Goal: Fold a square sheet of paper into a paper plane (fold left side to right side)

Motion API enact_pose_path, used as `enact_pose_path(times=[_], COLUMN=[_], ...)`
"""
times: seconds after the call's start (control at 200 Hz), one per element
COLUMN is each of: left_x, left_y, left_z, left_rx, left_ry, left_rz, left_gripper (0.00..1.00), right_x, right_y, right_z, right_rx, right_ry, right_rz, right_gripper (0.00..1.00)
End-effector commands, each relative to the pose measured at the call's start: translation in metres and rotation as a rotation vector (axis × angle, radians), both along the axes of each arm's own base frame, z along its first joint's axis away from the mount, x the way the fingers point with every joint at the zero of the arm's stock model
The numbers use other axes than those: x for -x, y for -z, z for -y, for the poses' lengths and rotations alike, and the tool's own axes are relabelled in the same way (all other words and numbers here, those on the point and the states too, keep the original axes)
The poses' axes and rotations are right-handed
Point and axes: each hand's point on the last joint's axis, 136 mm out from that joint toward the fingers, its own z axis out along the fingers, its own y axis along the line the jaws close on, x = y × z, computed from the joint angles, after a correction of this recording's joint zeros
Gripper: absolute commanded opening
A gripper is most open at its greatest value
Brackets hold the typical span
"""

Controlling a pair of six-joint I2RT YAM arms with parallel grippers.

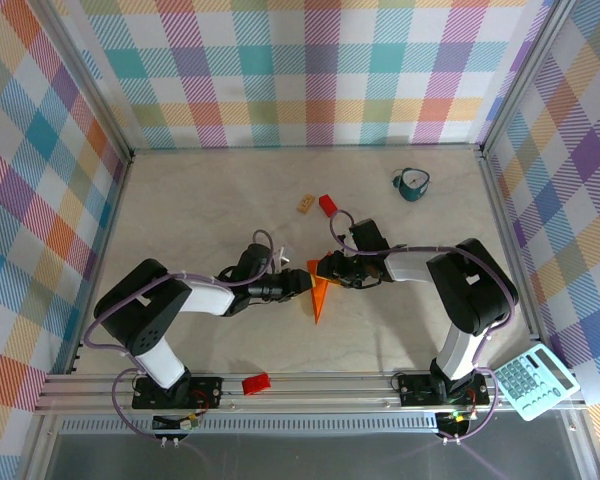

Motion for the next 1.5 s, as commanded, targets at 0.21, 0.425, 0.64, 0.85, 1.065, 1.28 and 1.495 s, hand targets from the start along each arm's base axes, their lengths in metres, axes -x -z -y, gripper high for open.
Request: enact_pose_path(times=[0.21, 0.425, 0.64, 0.85, 1.065, 1.28, 1.495], left_x=[-0.015, -0.021, -0.022, -0.022, -0.023, -0.024, -0.016], left_y=[0.008, 0.013, 0.024, 0.032, 0.039, 0.038, 0.030], left_z=[0.009, 0.009, 0.006, 0.000, -0.003, -0.003, 0.001], left_rx=[-0.012, -0.049, -0.093, -0.142, -0.173, -0.176, -0.114], left_ry=[0.010, 0.002, -0.006, -0.013, -0.016, -0.009, 0.009], left_rz=[-0.006, -0.005, -0.022, -0.024, -0.024, -0.019, -0.014], left_gripper=[0.38, 0.26, 0.15, 0.10, 0.07, 0.05, 0.04], right_x=[0.010, 0.011, 0.011, 0.012, 0.012, 0.013, 0.012], right_y=[0.024, 0.025, 0.026, 0.027, 0.028, 0.028, 0.029], right_z=[0.011, 0.011, 0.012, 0.013, 0.014, 0.014, 0.013], right_rx=[0.088, 0.095, 0.102, 0.113, 0.121, 0.129, 0.130], right_ry=[0.000, 0.000, -0.001, -0.005, -0.009, -0.011, -0.012], right_rz=[-0.053, -0.055, -0.056, -0.056, -0.057, -0.058, -0.058], right_gripper=[0.41, 0.41, 0.41, 0.41, 0.41, 0.41, 0.41])
